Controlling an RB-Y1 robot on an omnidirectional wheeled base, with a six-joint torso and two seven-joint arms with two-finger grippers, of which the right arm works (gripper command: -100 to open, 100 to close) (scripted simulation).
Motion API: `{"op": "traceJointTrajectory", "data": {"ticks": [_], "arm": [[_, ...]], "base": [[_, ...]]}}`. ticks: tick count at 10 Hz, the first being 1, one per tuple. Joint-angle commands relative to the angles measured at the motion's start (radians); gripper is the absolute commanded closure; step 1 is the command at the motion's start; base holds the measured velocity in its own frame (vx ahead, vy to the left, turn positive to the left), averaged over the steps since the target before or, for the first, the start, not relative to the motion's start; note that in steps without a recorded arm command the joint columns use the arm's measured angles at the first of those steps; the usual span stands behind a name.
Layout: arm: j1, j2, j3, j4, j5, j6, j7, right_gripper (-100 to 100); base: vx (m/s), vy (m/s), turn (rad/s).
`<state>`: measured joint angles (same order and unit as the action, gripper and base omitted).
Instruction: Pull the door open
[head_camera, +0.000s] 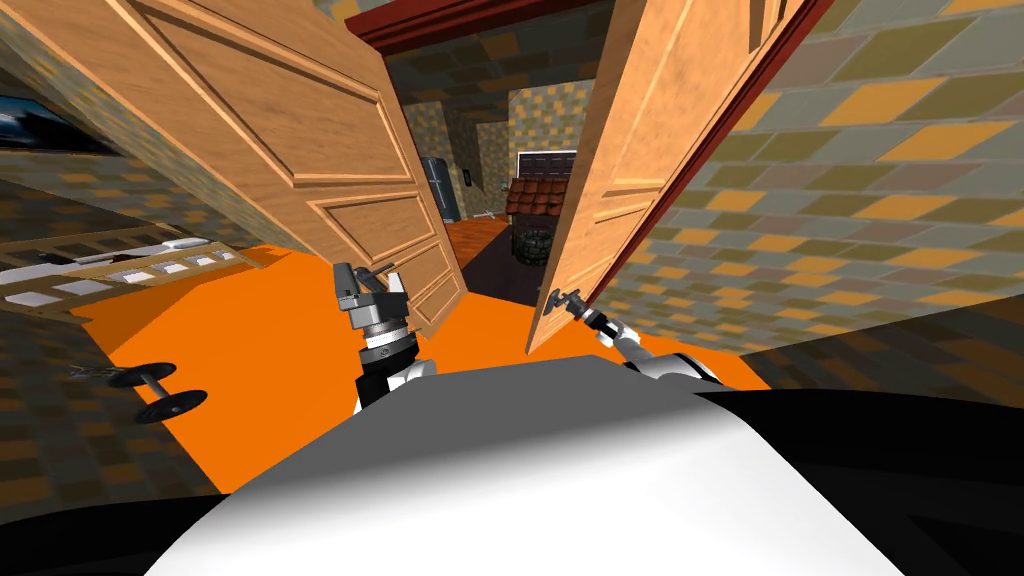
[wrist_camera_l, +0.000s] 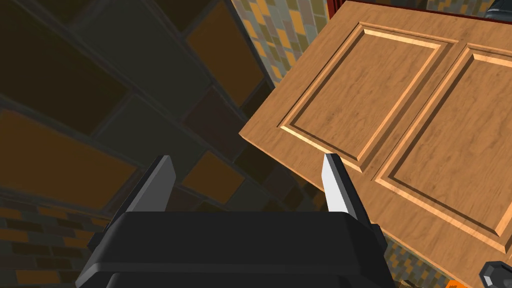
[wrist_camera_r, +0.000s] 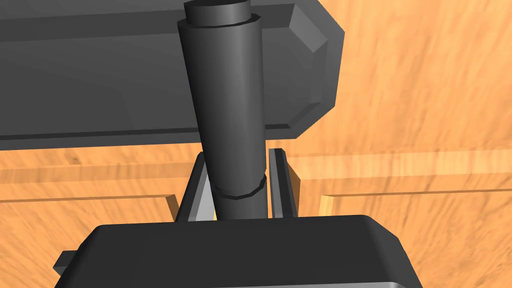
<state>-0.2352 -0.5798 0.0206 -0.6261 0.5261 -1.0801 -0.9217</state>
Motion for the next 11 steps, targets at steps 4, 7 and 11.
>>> {"op": "traceJointTrajectory", "data": {"ticks": [4,7,11], "arm": [[-0.003,-0.008,-0.011,0.025,0.014,-0.033,-0.004,100],[-0.009,-0.013,-0.021,0.044,0.025,-0.06,-0.007,100],[-0.013,-0.018,-0.029,0.061,0.035,-0.084,-0.01,100]], "base": [[-0.123,-0.123,0.123],[-0.167,-0.134,0.142],[-0.133,-0.136,0.116]]}}
